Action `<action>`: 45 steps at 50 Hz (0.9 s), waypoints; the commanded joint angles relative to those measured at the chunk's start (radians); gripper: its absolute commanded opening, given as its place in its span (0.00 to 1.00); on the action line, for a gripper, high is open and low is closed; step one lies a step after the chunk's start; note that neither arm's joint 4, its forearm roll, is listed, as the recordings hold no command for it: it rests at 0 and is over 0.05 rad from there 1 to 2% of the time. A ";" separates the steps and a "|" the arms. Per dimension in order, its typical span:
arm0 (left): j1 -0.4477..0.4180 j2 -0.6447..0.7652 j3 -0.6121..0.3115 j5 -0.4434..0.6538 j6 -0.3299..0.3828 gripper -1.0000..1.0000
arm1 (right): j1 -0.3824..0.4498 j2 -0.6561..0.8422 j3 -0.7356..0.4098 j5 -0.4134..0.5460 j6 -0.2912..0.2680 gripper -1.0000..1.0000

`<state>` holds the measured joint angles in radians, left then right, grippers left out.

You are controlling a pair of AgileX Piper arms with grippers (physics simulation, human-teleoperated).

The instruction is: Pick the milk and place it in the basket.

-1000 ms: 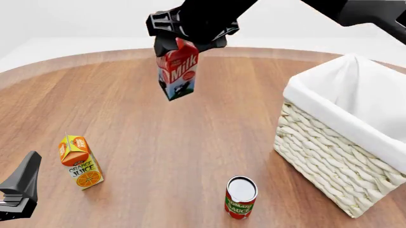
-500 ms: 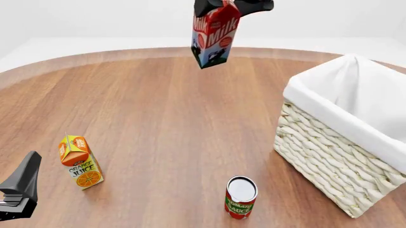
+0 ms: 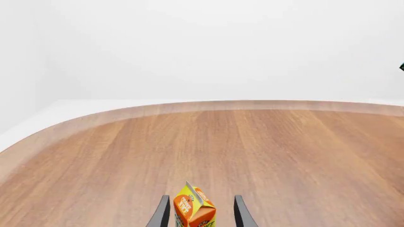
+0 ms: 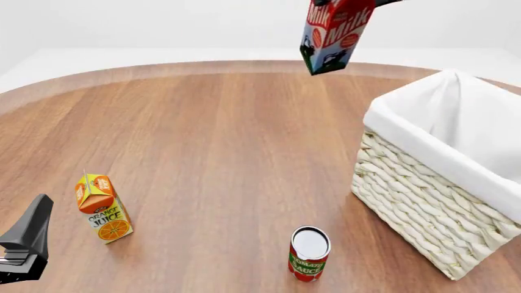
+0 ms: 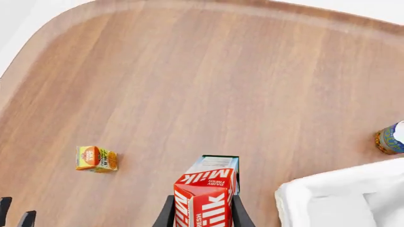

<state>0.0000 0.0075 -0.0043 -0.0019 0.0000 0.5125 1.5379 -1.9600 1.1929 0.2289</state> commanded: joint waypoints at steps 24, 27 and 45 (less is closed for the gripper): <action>0.000 0.000 0.000 0.000 0.000 1.00 | -0.233 -0.271 0.269 -0.021 -0.002 0.00; 0.000 0.000 0.000 0.000 0.000 1.00 | -0.257 -0.287 0.278 -0.016 -0.008 0.00; 0.000 0.000 0.000 0.000 0.000 1.00 | -0.364 -0.370 0.397 -0.031 0.000 0.00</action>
<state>0.0000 0.0075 -0.0043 -0.0019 0.0000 0.2037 1.2206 -1.6130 1.1765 0.2061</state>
